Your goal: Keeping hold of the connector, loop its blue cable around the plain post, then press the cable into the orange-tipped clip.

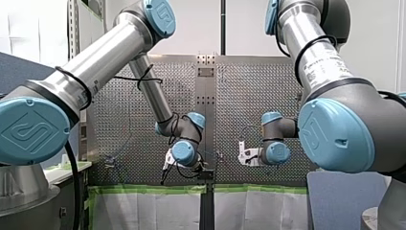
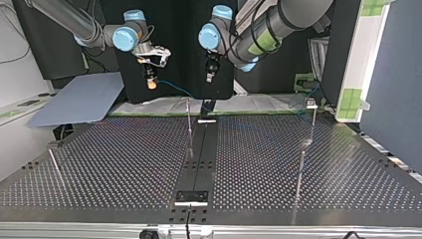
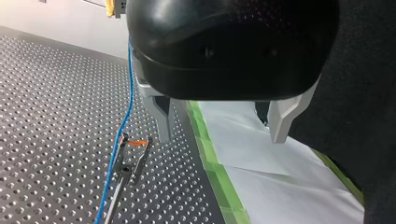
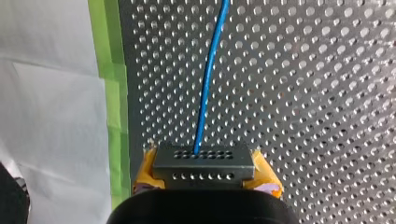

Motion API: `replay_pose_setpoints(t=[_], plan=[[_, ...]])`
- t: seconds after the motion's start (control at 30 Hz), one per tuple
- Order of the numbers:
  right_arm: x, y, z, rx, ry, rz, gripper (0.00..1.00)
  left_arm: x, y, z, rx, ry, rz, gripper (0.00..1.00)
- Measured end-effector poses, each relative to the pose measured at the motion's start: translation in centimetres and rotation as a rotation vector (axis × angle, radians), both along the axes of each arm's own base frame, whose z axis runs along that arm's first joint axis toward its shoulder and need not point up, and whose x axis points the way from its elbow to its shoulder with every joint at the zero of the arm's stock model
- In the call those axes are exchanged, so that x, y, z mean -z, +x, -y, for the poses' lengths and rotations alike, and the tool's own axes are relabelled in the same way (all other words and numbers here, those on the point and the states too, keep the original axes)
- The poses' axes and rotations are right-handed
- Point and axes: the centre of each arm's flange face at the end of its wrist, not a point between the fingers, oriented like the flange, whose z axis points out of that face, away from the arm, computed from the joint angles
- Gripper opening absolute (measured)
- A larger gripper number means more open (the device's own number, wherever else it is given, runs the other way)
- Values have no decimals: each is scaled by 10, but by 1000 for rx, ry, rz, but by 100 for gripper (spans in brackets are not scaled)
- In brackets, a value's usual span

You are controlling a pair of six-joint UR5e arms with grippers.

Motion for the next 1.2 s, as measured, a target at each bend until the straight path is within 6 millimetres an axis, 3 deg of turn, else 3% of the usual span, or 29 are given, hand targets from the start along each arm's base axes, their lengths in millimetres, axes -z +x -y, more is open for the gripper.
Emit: replay_pose_setpoints(t=[0.47, 1.0, 1.2], plan=[[4, 18, -21, -130, 74, 25, 0, -2, 10, 2, 10, -41, 37, 100], [5, 28, -29, -176, 93, 41, 0, -3, 12, 0, 1, -40, 39, 100], [6, 29, -29, -178, 95, 37, 0, -19, 16, -6, -44, -40, 35, 100]])
